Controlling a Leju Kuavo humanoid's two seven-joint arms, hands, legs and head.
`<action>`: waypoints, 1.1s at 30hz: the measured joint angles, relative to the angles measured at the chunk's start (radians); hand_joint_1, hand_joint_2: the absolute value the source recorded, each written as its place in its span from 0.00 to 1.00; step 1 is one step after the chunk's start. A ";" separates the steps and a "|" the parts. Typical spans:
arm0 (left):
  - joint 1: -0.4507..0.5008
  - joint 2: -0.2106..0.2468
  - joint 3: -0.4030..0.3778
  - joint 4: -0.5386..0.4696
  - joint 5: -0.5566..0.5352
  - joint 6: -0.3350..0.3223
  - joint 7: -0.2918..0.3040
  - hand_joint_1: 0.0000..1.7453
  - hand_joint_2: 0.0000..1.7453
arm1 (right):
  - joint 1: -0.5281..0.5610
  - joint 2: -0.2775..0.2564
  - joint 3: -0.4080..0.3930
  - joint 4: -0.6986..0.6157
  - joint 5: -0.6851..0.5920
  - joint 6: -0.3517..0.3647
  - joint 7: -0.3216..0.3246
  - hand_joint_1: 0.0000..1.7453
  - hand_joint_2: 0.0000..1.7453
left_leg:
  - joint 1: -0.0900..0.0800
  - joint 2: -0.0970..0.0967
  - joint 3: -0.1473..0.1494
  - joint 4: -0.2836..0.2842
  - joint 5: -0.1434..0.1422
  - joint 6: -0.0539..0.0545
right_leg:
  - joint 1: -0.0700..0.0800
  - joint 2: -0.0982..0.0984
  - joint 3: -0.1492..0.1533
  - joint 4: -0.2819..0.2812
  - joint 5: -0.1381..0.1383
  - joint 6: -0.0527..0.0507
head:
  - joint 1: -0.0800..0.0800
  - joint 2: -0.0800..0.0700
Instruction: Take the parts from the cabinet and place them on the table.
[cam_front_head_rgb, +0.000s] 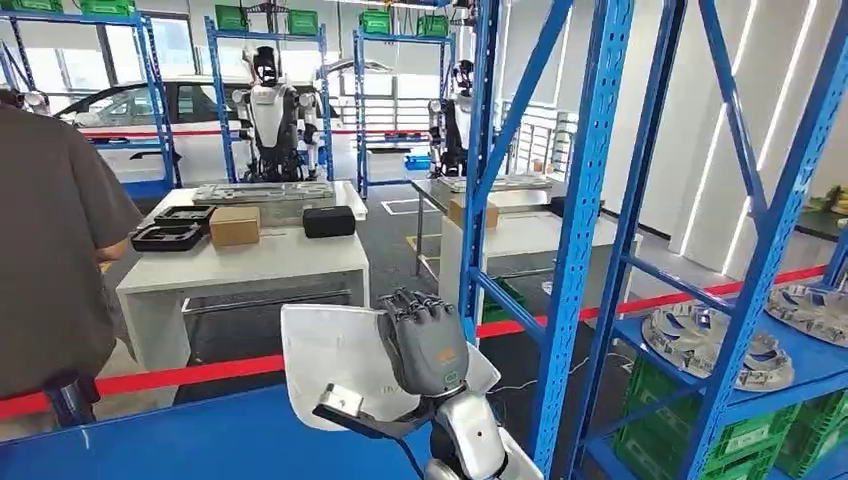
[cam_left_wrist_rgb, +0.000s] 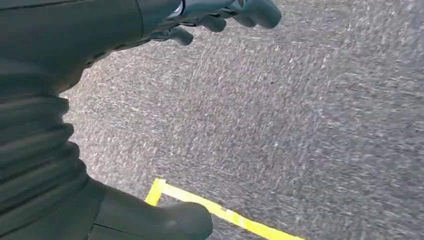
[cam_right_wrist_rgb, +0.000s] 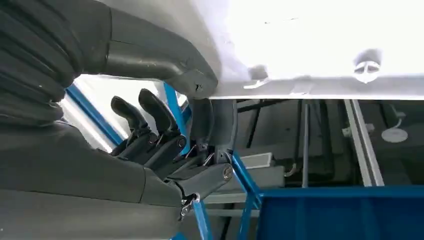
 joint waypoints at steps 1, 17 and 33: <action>0.000 0.000 0.000 0.000 -0.001 0.000 0.004 0.00 1.00 | 0.009 -0.004 -0.005 -0.006 0.001 -0.004 0.004 0.90 1.00 | -0.001 0.000 -0.010 0.001 0.007 0.002 | -0.001 0.000 -0.028 0.082 -0.054 0.004 | 0.000 0.000; -0.002 0.000 0.000 0.000 -0.004 -0.003 0.002 0.00 1.00 | 0.049 -0.011 -0.060 -0.042 -0.002 -0.032 -0.023 0.90 1.00 | -0.006 -0.002 -0.139 0.199 -0.094 -0.053 | 0.009 -0.004 0.120 -0.124 0.035 -0.067 | -0.005 0.000; -0.011 0.005 0.000 0.000 -0.019 -0.008 0.010 0.00 1.00 | 0.058 -0.008 -0.082 -0.052 -0.006 -0.021 -0.031 0.90 1.00 | -0.003 0.001 -0.002 -0.006 0.008 0.003 | 0.000 0.000 -0.057 0.186 -0.109 0.003 | 0.000 0.000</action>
